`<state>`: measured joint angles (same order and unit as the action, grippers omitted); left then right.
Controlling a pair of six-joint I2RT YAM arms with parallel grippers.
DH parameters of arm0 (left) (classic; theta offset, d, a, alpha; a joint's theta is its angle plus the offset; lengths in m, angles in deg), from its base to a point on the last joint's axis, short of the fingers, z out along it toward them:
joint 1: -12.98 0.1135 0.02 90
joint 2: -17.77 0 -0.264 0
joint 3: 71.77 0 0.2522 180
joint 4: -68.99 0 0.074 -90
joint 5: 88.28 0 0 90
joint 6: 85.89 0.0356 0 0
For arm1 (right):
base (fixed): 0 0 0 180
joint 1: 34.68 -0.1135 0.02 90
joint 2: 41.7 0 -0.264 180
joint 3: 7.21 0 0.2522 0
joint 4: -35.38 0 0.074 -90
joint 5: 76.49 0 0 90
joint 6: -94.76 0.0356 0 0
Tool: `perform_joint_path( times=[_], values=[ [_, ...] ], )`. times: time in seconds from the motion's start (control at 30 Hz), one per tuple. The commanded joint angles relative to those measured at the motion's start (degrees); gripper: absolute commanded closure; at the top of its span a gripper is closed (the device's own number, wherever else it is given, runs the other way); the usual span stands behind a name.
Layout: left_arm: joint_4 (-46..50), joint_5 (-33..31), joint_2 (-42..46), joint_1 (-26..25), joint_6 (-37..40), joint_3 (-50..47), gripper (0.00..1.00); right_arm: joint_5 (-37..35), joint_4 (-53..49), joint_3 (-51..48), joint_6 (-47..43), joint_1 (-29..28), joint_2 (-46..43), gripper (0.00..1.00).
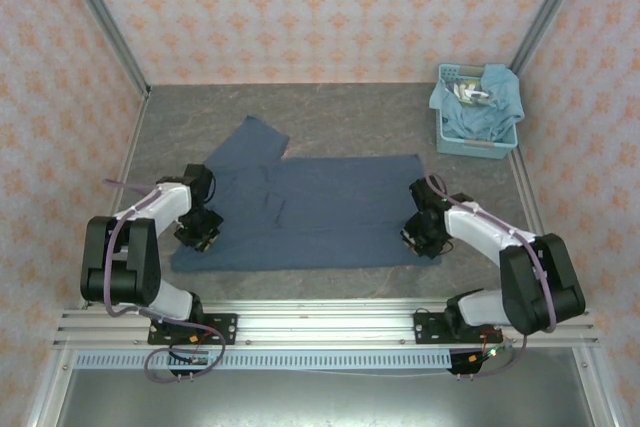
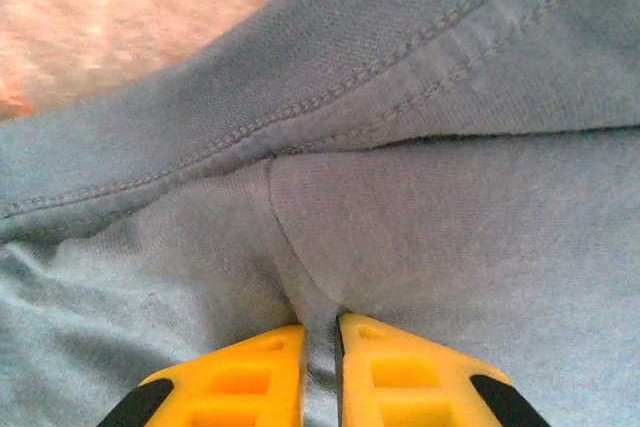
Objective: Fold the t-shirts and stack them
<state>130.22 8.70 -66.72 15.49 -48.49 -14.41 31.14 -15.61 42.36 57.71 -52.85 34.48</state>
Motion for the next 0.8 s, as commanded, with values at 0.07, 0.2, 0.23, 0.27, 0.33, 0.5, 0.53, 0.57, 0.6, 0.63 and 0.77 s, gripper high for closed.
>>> perform_joint_path(
  times=[0.07, 0.2, 0.23, 0.27, 0.33, 0.5, 0.53, 0.57, 0.6, 0.63, 0.77],
  values=[
    [4.22, -5.13, 4.1, 3.54, 0.69, -4.59, 0.84, -0.23, -6.66, -3.73, 5.03, -3.45, -0.79, 0.84],
    [4.46, -5.21, 4.74, 4.8, 1.71, -4.72, 0.84, 0.77, -7.15, -4.17, 6.99, -5.95, -1.11, 0.84],
    [4.61, -5.31, 4.69, 5.14, 2.18, -4.51, 0.84, 1.18, -7.17, -4.17, 7.55, -6.67, -1.08, 0.84],
    [4.67, -5.38, 4.61, 5.53, 2.55, -4.17, 0.84, 1.64, -7.03, -4.17, 8.24, -7.36, -1.28, 0.84],
    [4.92, -5.49, 4.59, 6.25, 3.37, -3.25, 0.84, 2.1, -7.07, -3.79, 9.45, -8.6, -1.81, 0.83],
    [6.03, -5.94, 5.49, 6.17, 5.82, 5.78, 0.78, -3.25, -9.68, 2.2, 9.2, -8.82, -6.94, 0.73],
    [5.75, -5.64, 5.2, 5.99, 6.27, 8.31, 0.75, -4.9, -9.55, 3.98, 8.43, -8.68, -7.84, 0.7],
    [5.22, -4.97, 4.06, 5.78, 6.86, 11.58, 0.73, -6.79, -8.86, 5.87, 7.19, -8.44, -8.08, 0.66],
    [4.94, -4.58, 2.47, 5.39, 7.34, 14.73, 0.7, -7.6, -7.99, 7.51, 5.63, -7.85, -8.13, 0.62],
    [5.05, -4.44, 0.03, 4.77, 7.94, 18.63, 0.68, -7.83, -6.43, 9.22, 3.66, -7.1, -7.92, 0.59],
    [5.44, -3.05, -12.49, 2.64, 9.8, 34.48, 0.6, -3.22, 2.36, 16.93, -6.4, -2.3, -1.38, 0.52]
  ],
)
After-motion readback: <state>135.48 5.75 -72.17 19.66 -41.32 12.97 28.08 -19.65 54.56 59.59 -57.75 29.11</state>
